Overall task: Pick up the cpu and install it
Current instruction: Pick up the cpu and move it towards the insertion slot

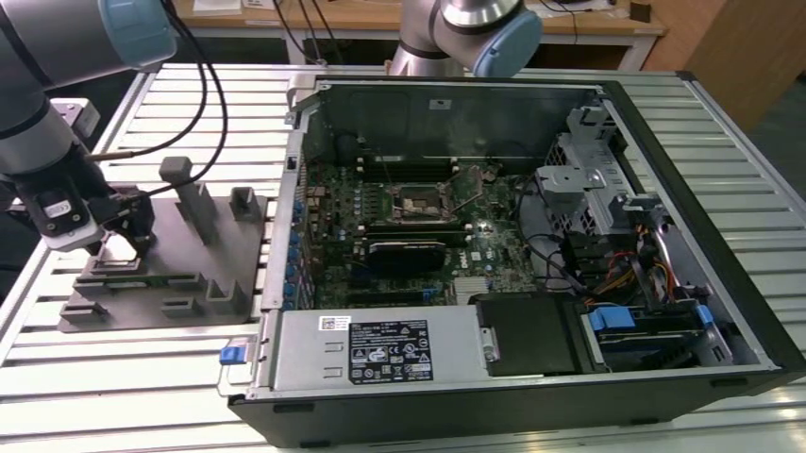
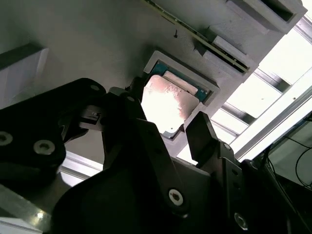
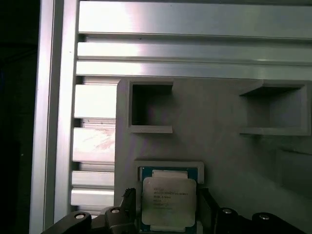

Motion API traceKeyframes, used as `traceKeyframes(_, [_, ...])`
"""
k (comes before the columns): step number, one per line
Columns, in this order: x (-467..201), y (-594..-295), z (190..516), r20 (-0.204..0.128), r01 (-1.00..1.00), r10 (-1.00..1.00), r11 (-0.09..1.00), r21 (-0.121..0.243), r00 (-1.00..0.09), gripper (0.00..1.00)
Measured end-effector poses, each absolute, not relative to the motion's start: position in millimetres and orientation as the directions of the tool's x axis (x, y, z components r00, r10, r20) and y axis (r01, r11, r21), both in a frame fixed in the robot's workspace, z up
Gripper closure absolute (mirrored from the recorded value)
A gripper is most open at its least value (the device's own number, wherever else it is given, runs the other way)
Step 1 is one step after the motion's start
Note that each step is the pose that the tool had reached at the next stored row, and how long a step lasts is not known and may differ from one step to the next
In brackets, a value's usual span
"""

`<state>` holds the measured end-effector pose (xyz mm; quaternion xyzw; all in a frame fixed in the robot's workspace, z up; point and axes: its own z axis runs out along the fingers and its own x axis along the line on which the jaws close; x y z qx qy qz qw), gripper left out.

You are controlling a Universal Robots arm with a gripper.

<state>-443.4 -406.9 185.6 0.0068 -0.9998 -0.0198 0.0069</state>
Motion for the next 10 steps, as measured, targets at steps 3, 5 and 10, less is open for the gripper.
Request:
traceKeyframes(3, [-444.2,-406.3,184.7,0.014,-0.013,-0.014,0.999,0.039,-1.0,0.38])
traceKeyframes(5, [-444.3,-406.0,183.8,0.013,-0.013,-0.014,0.999,0.04,-1.0,0.38])
traceKeyframes(10, [-444.3,-405.9,182.3,0.014,-0.013,-0.014,0.999,0.039,-1.0,0.46])
